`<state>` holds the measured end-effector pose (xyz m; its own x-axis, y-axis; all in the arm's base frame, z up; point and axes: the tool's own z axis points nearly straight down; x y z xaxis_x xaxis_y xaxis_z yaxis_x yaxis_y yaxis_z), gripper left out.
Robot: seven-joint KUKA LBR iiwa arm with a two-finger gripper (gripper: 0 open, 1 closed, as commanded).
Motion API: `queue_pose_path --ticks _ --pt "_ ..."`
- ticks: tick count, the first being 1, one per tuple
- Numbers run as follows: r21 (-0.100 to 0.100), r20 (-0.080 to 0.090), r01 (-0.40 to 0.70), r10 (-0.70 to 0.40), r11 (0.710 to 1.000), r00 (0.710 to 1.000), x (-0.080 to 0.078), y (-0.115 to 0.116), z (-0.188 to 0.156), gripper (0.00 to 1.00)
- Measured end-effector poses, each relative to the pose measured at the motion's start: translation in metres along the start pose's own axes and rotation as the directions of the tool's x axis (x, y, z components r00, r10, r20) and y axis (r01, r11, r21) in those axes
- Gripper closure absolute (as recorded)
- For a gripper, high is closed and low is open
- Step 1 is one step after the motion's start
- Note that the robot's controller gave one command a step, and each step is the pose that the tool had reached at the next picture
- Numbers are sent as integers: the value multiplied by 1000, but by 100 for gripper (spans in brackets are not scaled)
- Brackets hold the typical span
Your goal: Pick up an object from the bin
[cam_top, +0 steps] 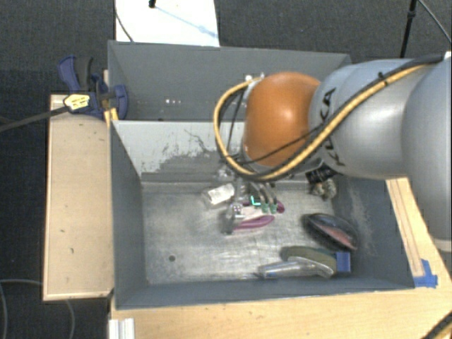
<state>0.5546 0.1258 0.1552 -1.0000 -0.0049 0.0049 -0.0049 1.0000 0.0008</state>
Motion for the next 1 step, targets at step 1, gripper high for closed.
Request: queue_pose_path --ticks 1 --pt "0 10 26 -26 1000 1000 -30 -56 74 0"
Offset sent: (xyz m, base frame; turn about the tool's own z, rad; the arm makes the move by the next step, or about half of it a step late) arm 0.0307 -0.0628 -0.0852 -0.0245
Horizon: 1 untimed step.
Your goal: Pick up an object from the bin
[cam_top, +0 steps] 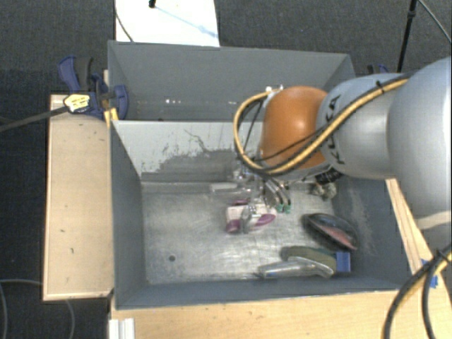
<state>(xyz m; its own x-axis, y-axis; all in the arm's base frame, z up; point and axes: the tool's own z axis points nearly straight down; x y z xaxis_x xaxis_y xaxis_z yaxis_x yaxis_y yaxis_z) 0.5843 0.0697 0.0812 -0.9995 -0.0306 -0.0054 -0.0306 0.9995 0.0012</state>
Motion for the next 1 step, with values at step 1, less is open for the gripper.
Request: queue_pose_path --ticks 1 --pt "-1 -3 -4 4 1000 1000 1 -1 2 100"
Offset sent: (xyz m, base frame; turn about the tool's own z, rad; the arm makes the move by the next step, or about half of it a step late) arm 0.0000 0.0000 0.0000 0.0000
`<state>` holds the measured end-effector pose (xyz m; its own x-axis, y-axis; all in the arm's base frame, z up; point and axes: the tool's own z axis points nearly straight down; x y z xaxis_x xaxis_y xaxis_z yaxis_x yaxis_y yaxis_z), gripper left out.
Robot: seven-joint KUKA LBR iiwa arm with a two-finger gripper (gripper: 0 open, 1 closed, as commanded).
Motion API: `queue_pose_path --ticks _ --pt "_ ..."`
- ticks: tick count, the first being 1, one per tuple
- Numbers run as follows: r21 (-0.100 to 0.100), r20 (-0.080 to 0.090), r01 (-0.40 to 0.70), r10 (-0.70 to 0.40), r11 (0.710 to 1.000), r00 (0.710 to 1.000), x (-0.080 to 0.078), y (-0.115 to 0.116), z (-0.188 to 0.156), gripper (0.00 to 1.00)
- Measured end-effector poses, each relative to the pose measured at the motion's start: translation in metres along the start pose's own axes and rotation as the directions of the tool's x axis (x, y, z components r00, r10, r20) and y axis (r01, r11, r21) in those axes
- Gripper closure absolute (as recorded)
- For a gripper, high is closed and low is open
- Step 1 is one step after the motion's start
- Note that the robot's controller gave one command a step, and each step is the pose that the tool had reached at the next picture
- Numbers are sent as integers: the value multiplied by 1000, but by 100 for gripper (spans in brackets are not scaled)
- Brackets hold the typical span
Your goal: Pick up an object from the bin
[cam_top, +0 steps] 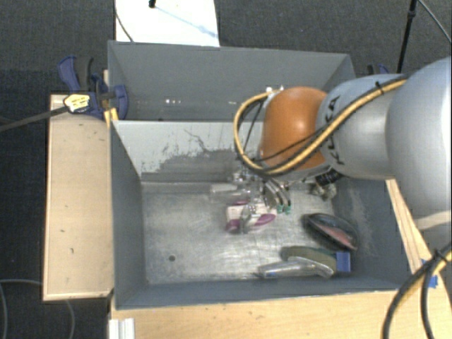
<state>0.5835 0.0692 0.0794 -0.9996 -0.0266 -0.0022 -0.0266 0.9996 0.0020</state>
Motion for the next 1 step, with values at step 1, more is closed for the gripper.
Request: queue_pose_path --ticks 1 --pt "4 6 407 -407 913 913 5 1 -162 100"
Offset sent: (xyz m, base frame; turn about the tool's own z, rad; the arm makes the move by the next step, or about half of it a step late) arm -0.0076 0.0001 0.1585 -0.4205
